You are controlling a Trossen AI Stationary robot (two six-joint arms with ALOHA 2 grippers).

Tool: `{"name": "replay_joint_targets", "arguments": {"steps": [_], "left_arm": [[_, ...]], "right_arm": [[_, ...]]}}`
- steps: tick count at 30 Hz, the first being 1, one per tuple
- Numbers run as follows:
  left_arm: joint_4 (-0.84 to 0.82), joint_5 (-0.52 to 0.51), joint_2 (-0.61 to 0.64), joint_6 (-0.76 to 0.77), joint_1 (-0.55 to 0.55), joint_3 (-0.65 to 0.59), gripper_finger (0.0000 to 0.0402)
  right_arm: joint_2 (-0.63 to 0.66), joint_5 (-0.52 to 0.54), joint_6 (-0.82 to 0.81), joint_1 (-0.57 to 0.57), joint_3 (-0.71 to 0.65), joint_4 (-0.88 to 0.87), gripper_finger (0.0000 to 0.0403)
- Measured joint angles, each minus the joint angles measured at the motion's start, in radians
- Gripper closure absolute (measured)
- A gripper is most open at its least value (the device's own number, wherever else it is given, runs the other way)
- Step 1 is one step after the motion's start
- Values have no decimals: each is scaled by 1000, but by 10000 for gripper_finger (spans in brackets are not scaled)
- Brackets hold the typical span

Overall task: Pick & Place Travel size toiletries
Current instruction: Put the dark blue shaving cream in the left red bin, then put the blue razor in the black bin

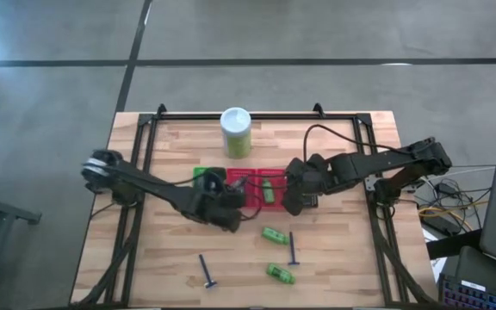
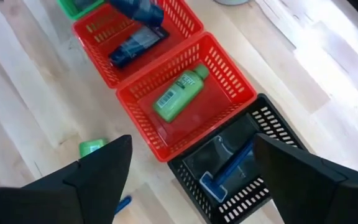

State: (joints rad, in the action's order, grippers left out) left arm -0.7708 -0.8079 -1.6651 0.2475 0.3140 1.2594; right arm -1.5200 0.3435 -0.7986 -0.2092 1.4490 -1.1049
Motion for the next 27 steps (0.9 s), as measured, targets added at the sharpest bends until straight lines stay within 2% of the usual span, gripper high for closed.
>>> {"name": "replay_joint_targets", "arguments": {"steps": [6, 14, 17, 22, 27], "left_arm": [[-9, -67, -94, -23, 6, 52, 400], [-13, -14, -136, -12, -11, 50, 382], [-11, 19, -126, -2, -12, 50, 355], [-10, 170, -102, 42, -13, 50, 281], [-114, 211, -44, 93, -4, 81, 211]], "right_arm": [[0, 0, -23, 0, -3, -24, 83], [0, -6, -39, -2, -10, -26, 90], [0, -14, -33, -2, -11, -26, 83], [0, -20, -18, -2, -11, -32, 65], [0, -83, -2, -2, -13, -48, 50]]}}
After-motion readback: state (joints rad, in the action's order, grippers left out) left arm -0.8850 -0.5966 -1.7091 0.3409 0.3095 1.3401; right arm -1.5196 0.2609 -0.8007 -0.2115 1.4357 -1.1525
